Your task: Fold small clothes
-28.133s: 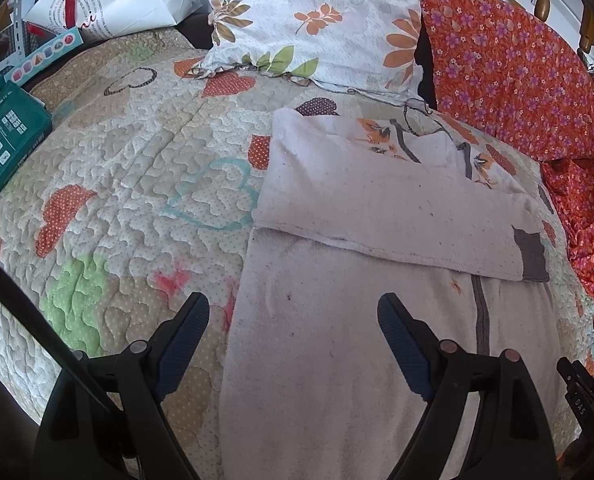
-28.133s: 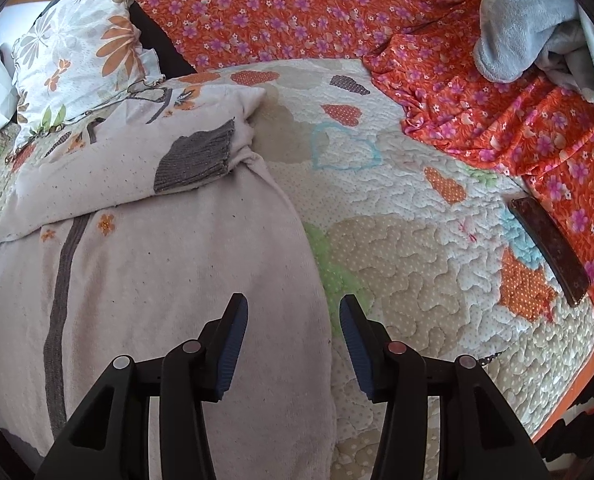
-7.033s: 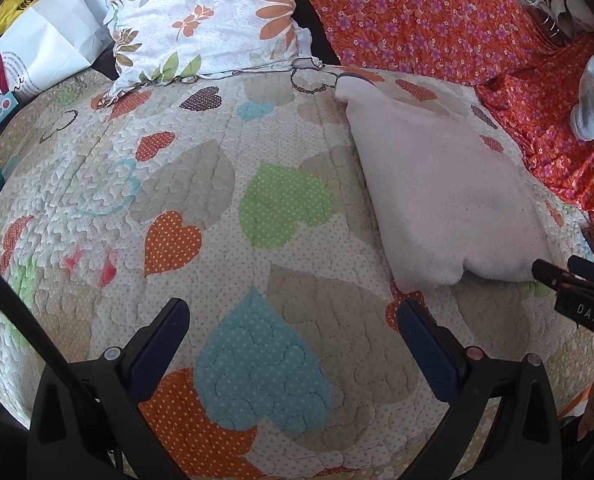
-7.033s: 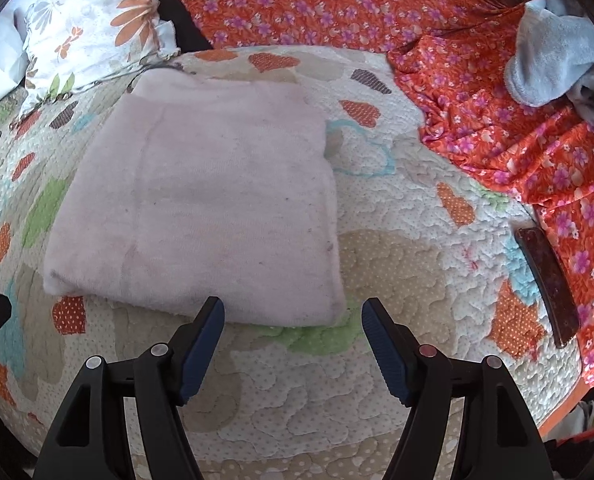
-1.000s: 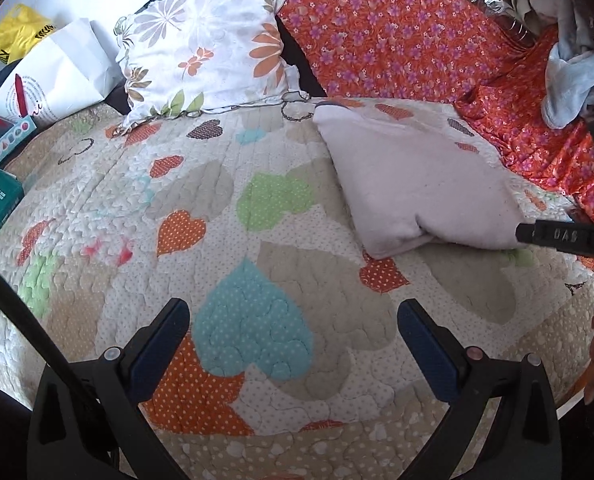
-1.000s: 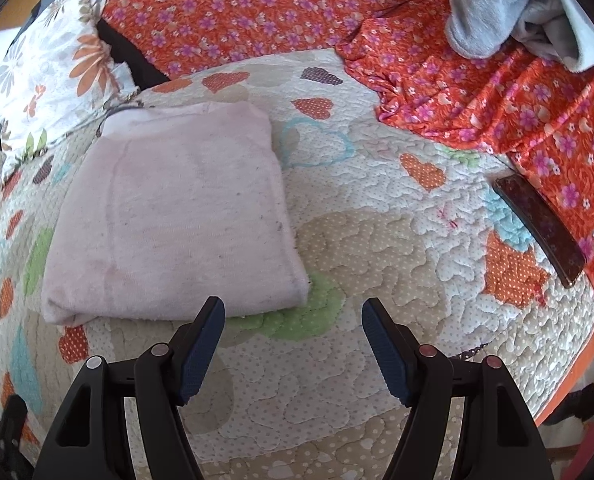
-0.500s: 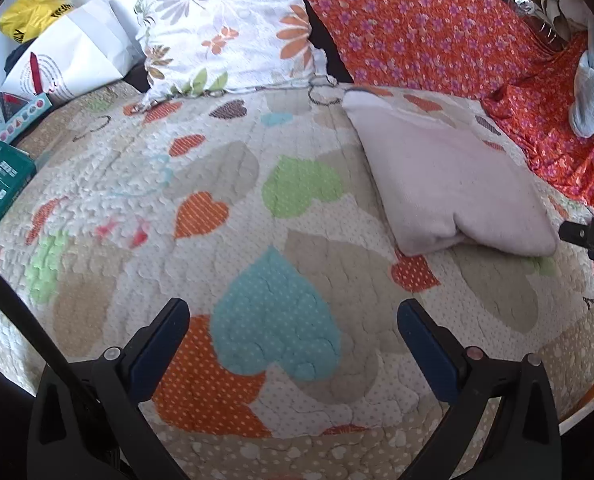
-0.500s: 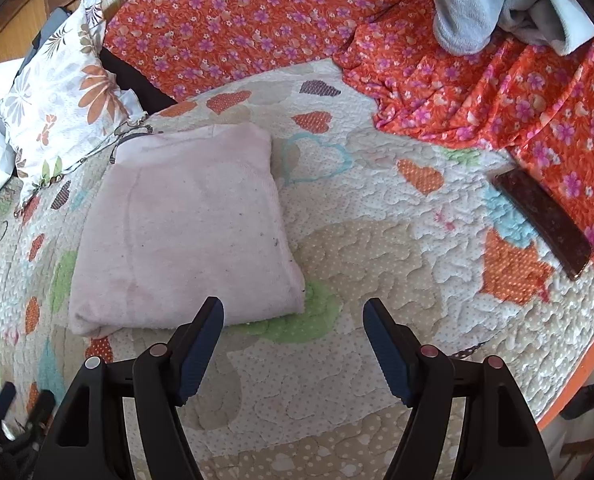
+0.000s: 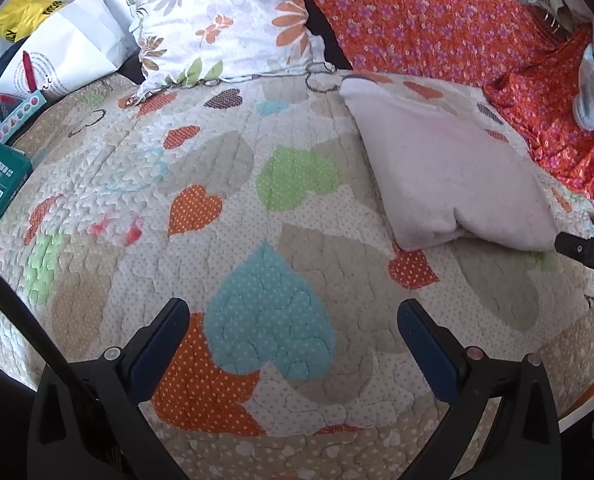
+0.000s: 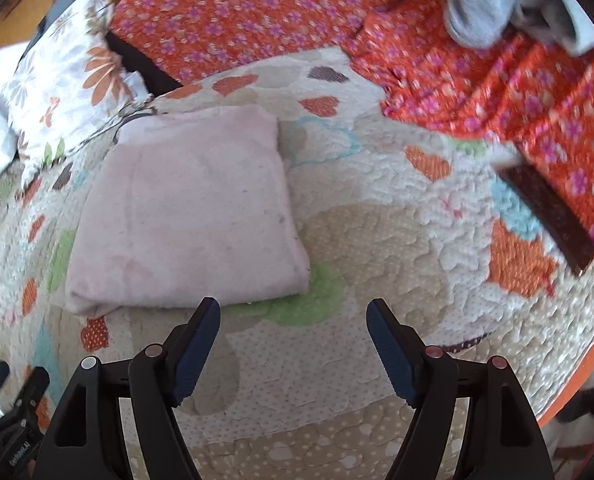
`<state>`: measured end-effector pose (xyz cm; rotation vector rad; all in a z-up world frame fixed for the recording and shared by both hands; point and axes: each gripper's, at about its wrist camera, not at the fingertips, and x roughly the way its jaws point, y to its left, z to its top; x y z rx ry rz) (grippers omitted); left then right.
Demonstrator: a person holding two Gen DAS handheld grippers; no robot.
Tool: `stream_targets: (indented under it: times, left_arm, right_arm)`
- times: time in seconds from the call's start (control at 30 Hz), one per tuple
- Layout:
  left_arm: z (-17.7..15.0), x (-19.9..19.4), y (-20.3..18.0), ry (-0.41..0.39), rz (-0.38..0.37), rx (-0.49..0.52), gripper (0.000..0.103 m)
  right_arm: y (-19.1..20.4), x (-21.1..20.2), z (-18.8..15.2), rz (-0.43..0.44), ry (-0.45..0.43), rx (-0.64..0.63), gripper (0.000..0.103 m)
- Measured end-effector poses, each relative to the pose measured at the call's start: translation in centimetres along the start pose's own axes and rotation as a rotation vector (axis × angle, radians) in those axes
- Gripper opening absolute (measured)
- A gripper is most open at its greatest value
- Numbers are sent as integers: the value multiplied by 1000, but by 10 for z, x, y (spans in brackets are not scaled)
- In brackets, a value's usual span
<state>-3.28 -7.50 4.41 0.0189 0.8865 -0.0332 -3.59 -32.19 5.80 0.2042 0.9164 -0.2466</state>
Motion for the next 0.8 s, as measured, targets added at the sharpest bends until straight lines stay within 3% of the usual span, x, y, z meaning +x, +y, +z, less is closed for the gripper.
stream_targets:
  times: [0.47, 0.8]
  left_arm:
    - [4, 3, 11, 48, -70, -66, 103]
    - [3, -4, 14, 30, -74, -75, 103]
  right_arm:
    - [53, -5, -16, -78, -78, -261, 80]
    - [56, -9, -21, -81, -97, -281, 80]
